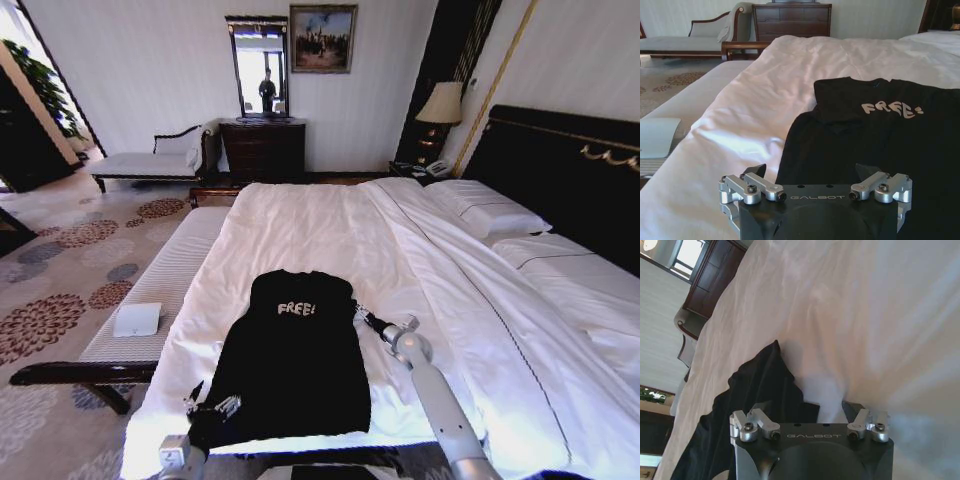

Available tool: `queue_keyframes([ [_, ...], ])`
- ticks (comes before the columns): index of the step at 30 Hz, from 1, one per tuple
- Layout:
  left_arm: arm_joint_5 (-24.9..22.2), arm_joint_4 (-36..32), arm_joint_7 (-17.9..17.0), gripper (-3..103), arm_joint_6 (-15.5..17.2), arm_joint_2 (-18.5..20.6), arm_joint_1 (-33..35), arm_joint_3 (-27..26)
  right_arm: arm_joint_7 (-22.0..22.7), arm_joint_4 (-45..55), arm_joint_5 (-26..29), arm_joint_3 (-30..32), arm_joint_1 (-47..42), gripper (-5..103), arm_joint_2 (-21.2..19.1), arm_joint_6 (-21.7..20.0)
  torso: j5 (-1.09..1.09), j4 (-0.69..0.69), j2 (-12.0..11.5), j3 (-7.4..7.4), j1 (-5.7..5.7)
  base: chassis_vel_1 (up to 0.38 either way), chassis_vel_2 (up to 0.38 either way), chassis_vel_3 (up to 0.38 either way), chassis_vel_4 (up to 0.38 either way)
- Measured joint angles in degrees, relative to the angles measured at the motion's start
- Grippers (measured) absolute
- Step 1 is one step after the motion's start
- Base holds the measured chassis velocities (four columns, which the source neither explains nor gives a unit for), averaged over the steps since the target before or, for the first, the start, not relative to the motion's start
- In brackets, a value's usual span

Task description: Fold the clothes on the bed.

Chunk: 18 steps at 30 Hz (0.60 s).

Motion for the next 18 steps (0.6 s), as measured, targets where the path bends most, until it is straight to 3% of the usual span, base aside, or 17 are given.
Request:
queue_keyframes([
  [3,-0.2,-0.4,0.0,100,0.1,0.3,0.2,-0.3,0.0,-0.5,0.0,-0.1,0.3,76,0.2,0.0,0.00,0.00,0.0,0.00,0.00,0.000,0.000,0.000,0.000],
  [5,-0.3,-0.9,-0.1,100,0.1,0.5,0.5,-0.8,0.0,-1.2,-0.2,-0.5,0.7,60,0.4,0.0,0.01,0.00,0.0,0.00,0.00,0.000,0.000,0.000,0.000],
  [7,-0.4,-1.0,-0.2,100,0.2,0.5,0.6,-1.0,0.1,-1.5,-0.4,-0.7,0.8,60,0.5,-0.1,0.00,0.00,0.0,0.00,0.00,0.000,0.000,0.000,0.000],
  [11,-0.8,-1.5,-0.4,100,0.2,0.3,0.7,-1.3,0.1,-2.5,-1.1,-1.1,1.3,38,0.8,-0.1,0.01,0.00,0.0,0.00,-0.01,0.000,0.000,0.000,0.000],
  [13,-0.8,-1.5,-0.4,100,0.2,0.3,0.7,-1.3,0.1,-2.6,-1.1,-1.1,1.4,38,0.8,-0.2,0.01,0.00,0.0,0.00,-0.01,0.000,0.000,0.000,0.000],
  [18,-0.9,-1.5,-0.6,100,0.3,0.2,0.4,-1.5,0.2,-2.6,-1.1,-1.4,1.7,16,0.9,-0.2,0.00,0.00,0.0,0.00,-0.01,0.000,0.000,0.000,0.000],
])
